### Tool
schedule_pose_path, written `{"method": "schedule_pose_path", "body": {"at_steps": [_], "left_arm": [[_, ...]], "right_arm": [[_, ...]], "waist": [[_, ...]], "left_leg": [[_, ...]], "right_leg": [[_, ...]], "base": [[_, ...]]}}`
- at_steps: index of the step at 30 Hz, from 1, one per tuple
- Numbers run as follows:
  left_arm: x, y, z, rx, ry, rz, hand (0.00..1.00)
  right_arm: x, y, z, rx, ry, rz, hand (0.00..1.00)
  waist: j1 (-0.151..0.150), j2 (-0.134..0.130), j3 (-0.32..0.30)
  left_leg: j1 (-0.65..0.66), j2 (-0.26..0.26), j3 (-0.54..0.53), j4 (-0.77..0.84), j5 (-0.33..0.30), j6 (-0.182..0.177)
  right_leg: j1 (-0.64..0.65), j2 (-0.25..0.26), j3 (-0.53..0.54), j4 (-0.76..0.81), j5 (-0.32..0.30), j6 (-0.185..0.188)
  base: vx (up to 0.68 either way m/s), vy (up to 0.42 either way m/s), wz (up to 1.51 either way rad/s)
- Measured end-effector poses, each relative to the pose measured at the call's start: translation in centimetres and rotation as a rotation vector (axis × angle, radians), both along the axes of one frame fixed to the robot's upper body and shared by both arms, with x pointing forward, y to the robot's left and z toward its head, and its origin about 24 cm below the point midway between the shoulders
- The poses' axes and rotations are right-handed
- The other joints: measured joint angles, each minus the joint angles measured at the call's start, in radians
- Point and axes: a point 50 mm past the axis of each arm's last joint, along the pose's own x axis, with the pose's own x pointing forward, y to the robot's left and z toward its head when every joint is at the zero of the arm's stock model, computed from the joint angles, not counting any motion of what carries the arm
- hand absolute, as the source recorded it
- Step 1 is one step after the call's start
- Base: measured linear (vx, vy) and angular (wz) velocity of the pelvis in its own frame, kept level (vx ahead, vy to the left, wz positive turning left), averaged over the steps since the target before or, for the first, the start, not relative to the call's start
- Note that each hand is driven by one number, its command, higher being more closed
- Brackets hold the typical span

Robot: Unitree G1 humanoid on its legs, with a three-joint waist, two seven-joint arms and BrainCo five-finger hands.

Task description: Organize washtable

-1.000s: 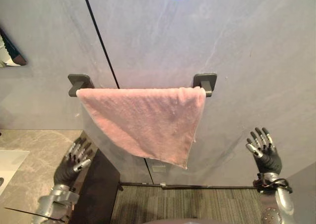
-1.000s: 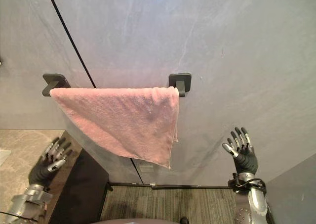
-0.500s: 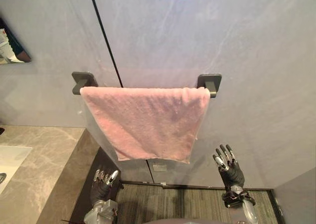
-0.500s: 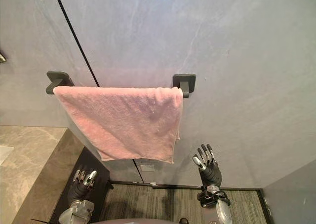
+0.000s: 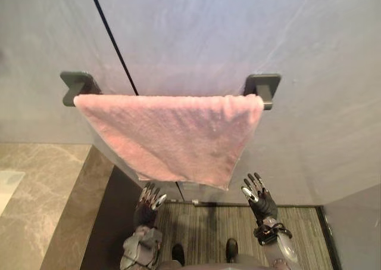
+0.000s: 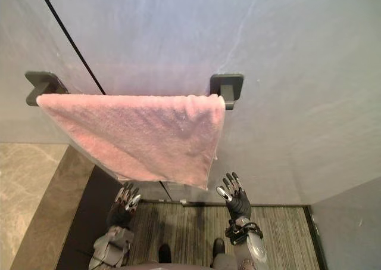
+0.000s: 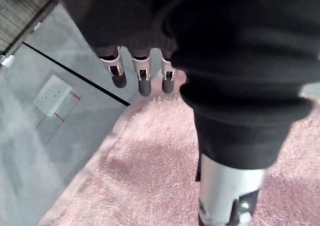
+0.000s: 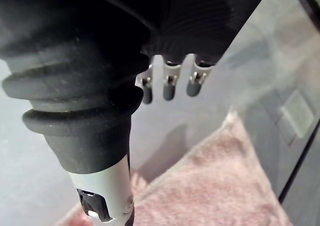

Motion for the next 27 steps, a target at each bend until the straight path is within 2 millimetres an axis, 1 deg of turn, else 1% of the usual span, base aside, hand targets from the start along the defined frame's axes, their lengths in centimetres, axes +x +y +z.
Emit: {"method": "schedule_pose_path", "body": {"at_steps": [1, 2, 3, 4, 5, 6, 7, 8, 9, 10, 11, 12, 13, 14, 15, 16, 17, 18, 19, 20, 21, 22, 23, 24, 25, 26, 27], "left_arm": [[0.5, 0.0, 0.3, 0.005, -0.014, -0.007, 0.00], [1.0, 0.2, 0.8, 0.027, -0.046, -0.018, 0.00], [1.0, 0.6, 0.8, 0.045, -0.049, -0.009, 0.00], [1.0, 0.7, 0.8, 0.049, -0.045, -0.006, 0.00], [0.9, 0.8, 0.7, 0.052, -0.043, -0.001, 0.00], [0.8, 0.8, 0.7, 0.053, -0.042, 0.003, 0.00], [0.6, 0.8, 0.3, 0.049, -0.021, 0.004, 0.00], [0.5, 0.6, 0.1, 0.041, -0.014, 0.004, 0.00], [0.0, 0.2, -0.2, 0.032, 0.003, -0.007, 0.00], [-0.2, 0.1, -0.3, 0.032, 0.010, -0.008, 0.00], [-0.9, 0.1, -0.7, 0.031, 0.034, -0.006, 0.00], [-1.2, 0.1, -0.9, 0.028, 0.043, -0.005, 0.00], [-1.7, 0.1, -1.2, 0.014, 0.059, 0.007, 0.00], [-1.8, 0.1, -1.3, 0.006, 0.065, 0.012, 0.00], [-1.9, 0.1, -1.3, -0.001, 0.069, 0.016, 0.00], [-1.8, 0.1, -1.3, -0.014, 0.064, 0.018, 0.00], [-1.8, -0.1, -1.3, -0.015, 0.064, 0.012, 0.00], [-1.9, -0.3, -1.3, -0.019, 0.067, 0.001, 0.00], [-1.9, -0.6, -1.4, -0.022, 0.067, -0.011, 0.00], [-1.9, -0.9, -1.3, -0.026, 0.066, -0.024, 0.00], [-1.9, -1.0, -1.3, -0.026, 0.065, -0.026, 0.00], [-1.6, -1.3, -1.2, -0.030, 0.055, -0.038, 0.00], [-0.9, -1.9, -0.7, -0.033, 0.028, -0.069, 0.00], [-0.7, -2.0, -0.6, -0.031, 0.022, -0.078, 0.00], [-0.1, -1.4, -0.6, 0.001, 0.018, -0.094, 0.00], [0.1, -1.4, -0.4, 0.004, 0.010, -0.096, 0.00], [0.0, -1.3, -0.6, 0.009, 0.018, -0.091, 0.00]], "right_arm": [[-0.1, 0.2, -0.2, 0.005, 0.009, 0.001, 0.00], [-0.2, 0.7, -0.5, 0.010, 0.024, 0.020, 0.00], [0.0, 1.3, -0.6, 0.006, 0.025, 0.055, 0.00], [0.3, 1.5, -0.4, 0.000, 0.012, 0.071, 0.00], [0.7, 1.8, -0.1, -0.009, -0.004, 0.101, 0.00], [1.4, 1.9, 0.4, -0.025, -0.033, 0.119, 0.00], [2.0, 2.2, 0.9, -0.035, -0.064, 0.145, 0.00], [2.3, 2.2, 1.1, -0.044, -0.073, 0.153, 0.00], [2.3, 2.2, 1.2, -0.060, -0.083, 0.170, 0.00], [2.2, 2.3, 1.1, -0.061, -0.083, 0.176, 0.00], [2.1, 2.5, 1.1, -0.061, -0.085, 0.184, 0.00], [2.0, 2.4, 1.1, -0.062, -0.082, 0.184, 0.00], [1.8, 2.1, 0.9, -0.073, -0.072, 0.184, 0.00], [1.7, 2.0, 0.8, -0.076, -0.068, 0.186, 0.00], [1.4, 1.8, 0.7, -0.081, -0.058, 0.179, 0.00], [1.4, 1.6, 0.7, -0.088, -0.060, 0.178, 0.00], [1.5, 1.3, 0.7, -0.093, -0.061, 0.170, 0.00], [1.4, 0.8, 0.7, -0.101, -0.059, 0.158, 0.00], [1.2, 0.3, 0.6, -0.109, -0.057, 0.143, 0.00], [0.7, 0.1, 0.3, -0.113, -0.044, 0.138, 0.00], [0.6, 0.1, 0.3, -0.113, -0.040, 0.137, 0.00], [0.0, 0.0, 0.0, -0.113, -0.026, 0.133, 0.00], [-0.2, -0.5, -0.2, -0.124, -0.012, 0.127, 0.00], [-0.4, -0.4, -0.4, -0.118, -0.004, 0.129, 0.00], [-0.7, 0.0, -0.7, -0.084, 0.009, 0.112, 0.00], [-0.9, 0.1, -0.8, -0.066, 0.013, 0.095, 0.00], [-0.5, 0.1, -0.6, -0.035, 0.001, 0.064, 0.00]], "waist": [[-0.008, -0.007, 0.003], [-0.020, -0.032, 0.001], [-0.020, -0.054, 0.001], [-0.017, -0.055, 0.000], [-0.015, -0.052, 0.002], [0.004, -0.050, 0.004], [0.016, -0.036, 0.013], [0.013, -0.023, 0.021], [0.013, -0.009, 0.036], [0.012, -0.008, 0.040], [0.011, -0.005, 0.055], [0.010, -0.002, 0.059], [0.010, 0.002, 0.064], [0.009, 0.011, 0.069], [0.008, 0.001, 0.067], [0.006, -0.018, 0.073], [0.003, -0.018, 0.074], [-0.004, -0.024, 0.078], [-0.010, -0.013, 0.071], [-0.029, 0.001, 0.062], [-0.033, 0.003, 0.061], [-0.040, 0.015, 0.050], [-0.049, 0.043, 0.042], [-0.049, 0.035, 0.034], [-0.078, -0.001, 0.010], [-0.073, 0.003, 0.008], [-0.056, 0.006, 0.002]], "left_leg": [[-0.002, -0.008, -0.031, 0.006, 0.005, -0.001], [-0.017, -0.029, -0.091, 0.032, 0.006, -0.002], [-0.035, -0.040, -0.124, 0.057, 0.007, -0.003], [-0.048, -0.043, -0.131, 0.070, 0.008, -0.005], [-0.070, -0.042, -0.145, 0.089, 0.011, -0.009], [-0.097, -0.041, -0.160, 0.103, 0.015, -0.017], [-0.132, -0.032, -0.191, 0.129, 0.020, -0.024], [-0.142, -0.024, -0.204, 0.142, 0.025, -0.032], [-0.157, -0.006, -0.244, 0.173, 0.026, -0.035], [-0.157, 0.002, -0.256, 0.180, 0.027, -0.036], [-0.157, 0.015, -0.271, 0.193, 0.027, -0.036], [-0.157, 0.025, -0.272, 0.194, 0.027, -0.035], [-0.160, 0.057, -0.232, 0.187, 0.013, -0.020], [-0.161, 0.072, -0.195, 0.185, -0.001, -0.005], [-0.169, 0.093, -0.124, 0.192, -0.068, 0.049], [-0.207, 0.106, -0.027, 0.297, -0.086, 0.068], [-0.219, 0.108, -0.001, 0.349, -0.086, 0.070], [-0.226, 0.110, 0.048, 0.448, -0.093, 0.079], [-0.214, 0.121, 0.109, 0.566, -0.112, 0.107], [-0.179, 0.151, 0.181, 0.705, -0.177, 0.153], [-0.168, 0.157, 0.196, 0.722, -0.192, 0.153], [-0.142, 0.190, 0.248, 0.778, -0.217, 0.157], [-0.190, 0.213, 0.323, 0.780, -0.201, 0.150], [-0.189, 0.195, 0.330, 0.738, -0.194, 0.144], [-0.135, 0.087, 0.284, 0.505, -0.182, 0.133], [-0.124, 0.108, 0.343, 0.550, -0.228, 0.183], [-0.063, 0.176, 0.423, 0.644, -0.296, 0.169]], "right_leg": [[0.001, -0.010, 0.016, 0.079, -0.044, -0.011], [0.025, -0.026, 0.077, 0.156, -0.107, 0.010], [0.039, -0.019, 0.131, 0.167, -0.139, 0.005], [0.045, -0.016, 0.145, 0.161, -0.149, -0.002], [0.057, -0.011, 0.158, 0.138, -0.166, -0.007], [0.070, -0.010, 0.149, 0.099, -0.190, -0.030], [0.086, 0.000, 0.123, 0.060, -0.209, -0.033], [0.093, 0.011, 0.104, 0.057, -0.204, -0.037], [0.113, 0.035, 0.052, 0.059, -0.200, -0.048], [0.122, 0.045, 0.035, 0.059, -0.200, -0.060], [0.144, 0.068, -0.012, 0.072, -0.206, -0.084], [0.147, 0.078, -0.030, 0.082, -0.210, -0.094], [0.145, 0.095, -0.062, 0.109, -0.216, -0.113], [0.145, 0.101, -0.079, 0.114, -0.214, -0.120], [0.145, 0.088, -0.103, 0.106, -0.206, -0.134], [0.139, 0.054, -0.141, 0.098, -0.196, -0.163], [0.138, 0.041, -0.157, 0.097, -0.187, -0.158], [0.138, 0.025, -0.179, 0.089, -0.176, -0.159], [0.139, 0.008, -0.207, 0.081, -0.166, -0.154], [0.140, -0.016, -0.259, 0.081, -0.162, -0.148], [0.140, -0.023, -0.271, 0.081, -0.160, -0.146], [0.139, -0.042, -0.324, 0.089, -0.157, -0.141], [0.110, -0.037, -0.376, 0.133, -0.162, -0.137], [0.099, -0.035, -0.375, 0.123, -0.176, -0.134], [0.108, -0.049, -0.380, 0.011, -0.132, -0.149], [0.128, -0.057, -0.447, -0.021, -0.095, -0.144], [0.145, -0.068, -0.515, -0.014, -0.085, -0.144]], "base": [[0.12, -0.058, 1.40], [0.08, -0.160, 1.43], [0.06, -0.197, 1.32], [-0.02, -0.215, 0.85], [-0.06, -0.192, 0.59], [-0.11, -0.220, 0.69], [-0.13, -0.178, 0.63], [-0.22, -0.203, 0.91], [-0.20, -0.166, 0.77], [-0.26, -0.217, 0.98], [-0.18, -0.150, 0.70], [-0.29, -0.231, 0.78], [-0.26, -0.210, 0.51], [-0.26, -0.207, 0.63], [-0.23, -0.090, 0.75], [-0.22, -0.040, 0.78], [-0.21, -0.025, 0.73], [-0.19, -0.016, 0.67], [-0.21, 0.023, 1.08], [-0.20, 0.057, 0.97], [-0.11, 0.084, 1.23], [-0.08, 0.052, 1.45], [-0.09, 0.037, 1.67], [-0.15, -0.006, 2.25], [-0.14, 0.003, 1.94], [-0.17, 0.043, 2.21], [-0.10, 0.051, 1.42]]}}
